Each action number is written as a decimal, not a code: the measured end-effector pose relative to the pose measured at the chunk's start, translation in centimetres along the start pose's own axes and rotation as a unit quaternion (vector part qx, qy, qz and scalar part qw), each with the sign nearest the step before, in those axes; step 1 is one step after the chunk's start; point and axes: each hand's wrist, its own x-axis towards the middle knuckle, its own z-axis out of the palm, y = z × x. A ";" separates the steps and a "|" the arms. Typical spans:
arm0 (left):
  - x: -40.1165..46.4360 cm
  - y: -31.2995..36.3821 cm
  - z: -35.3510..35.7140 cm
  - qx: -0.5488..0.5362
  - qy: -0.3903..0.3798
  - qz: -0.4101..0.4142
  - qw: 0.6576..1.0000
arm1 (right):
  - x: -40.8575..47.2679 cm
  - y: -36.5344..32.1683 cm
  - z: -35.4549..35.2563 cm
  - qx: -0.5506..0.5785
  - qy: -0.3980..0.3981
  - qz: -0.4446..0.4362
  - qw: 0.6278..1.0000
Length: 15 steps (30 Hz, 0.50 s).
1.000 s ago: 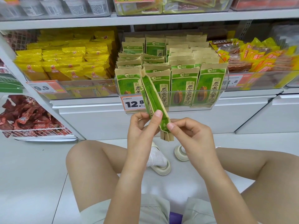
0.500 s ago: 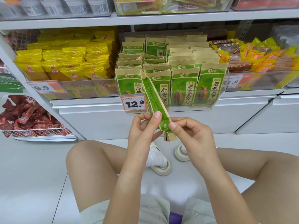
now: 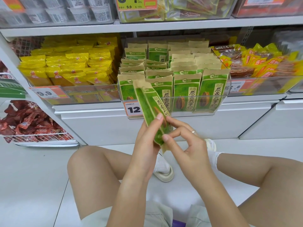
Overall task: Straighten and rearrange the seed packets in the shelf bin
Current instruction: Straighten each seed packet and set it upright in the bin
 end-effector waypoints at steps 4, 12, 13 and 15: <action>-0.1 0.2 0.5 0.057 0.054 0.029 0.996 | -0.1 0.2 0.4 -0.037 -0.019 -0.014 0.999; -0.3 0.7 -0.1 0.058 0.043 0.042 0.996 | 2.4 -0.4 -1.4 0.117 0.011 0.110 0.987; -0.3 0.8 -0.2 0.061 0.035 0.044 0.997 | 3.2 -0.6 -1.7 0.130 -0.005 0.137 0.982; -0.1 1.1 -0.4 0.070 0.018 0.047 0.996 | 4.7 -1.1 -2.4 0.135 -0.051 0.175 0.974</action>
